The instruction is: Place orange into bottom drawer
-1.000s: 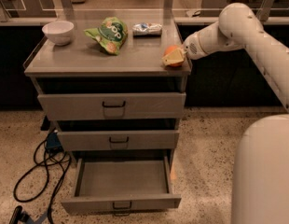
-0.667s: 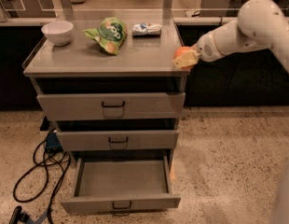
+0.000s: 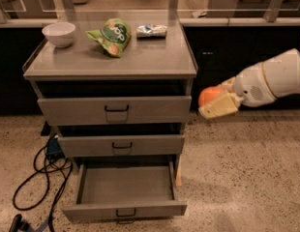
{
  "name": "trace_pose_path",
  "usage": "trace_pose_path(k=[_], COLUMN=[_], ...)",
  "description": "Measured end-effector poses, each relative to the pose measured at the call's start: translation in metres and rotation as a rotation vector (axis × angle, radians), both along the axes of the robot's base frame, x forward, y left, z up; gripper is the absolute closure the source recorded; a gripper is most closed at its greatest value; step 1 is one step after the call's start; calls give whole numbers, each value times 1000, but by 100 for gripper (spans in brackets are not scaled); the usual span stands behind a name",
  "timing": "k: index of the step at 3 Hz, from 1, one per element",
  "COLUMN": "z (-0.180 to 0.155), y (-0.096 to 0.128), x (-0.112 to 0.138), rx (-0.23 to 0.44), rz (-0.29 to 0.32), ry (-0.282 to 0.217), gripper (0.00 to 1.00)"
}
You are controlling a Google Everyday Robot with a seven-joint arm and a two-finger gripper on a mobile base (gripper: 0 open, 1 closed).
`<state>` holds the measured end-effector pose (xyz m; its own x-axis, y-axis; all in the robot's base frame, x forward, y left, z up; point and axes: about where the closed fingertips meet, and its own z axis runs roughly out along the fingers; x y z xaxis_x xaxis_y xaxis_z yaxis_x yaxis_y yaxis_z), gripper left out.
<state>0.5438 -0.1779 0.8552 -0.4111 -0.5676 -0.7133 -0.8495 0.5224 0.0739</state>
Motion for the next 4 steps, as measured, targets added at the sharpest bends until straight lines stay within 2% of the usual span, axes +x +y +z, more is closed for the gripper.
trace_pose_path(k=[1, 2, 3, 4], z=[-38, -44, -79, -145], y=[-9, -4, 4, 26], x=[-32, -22, -31, -60], rx=[-7, -14, 34, 127], rz=[3, -5, -15, -12], ry=[88, 89, 137, 238], gripper=[100, 100, 100, 100])
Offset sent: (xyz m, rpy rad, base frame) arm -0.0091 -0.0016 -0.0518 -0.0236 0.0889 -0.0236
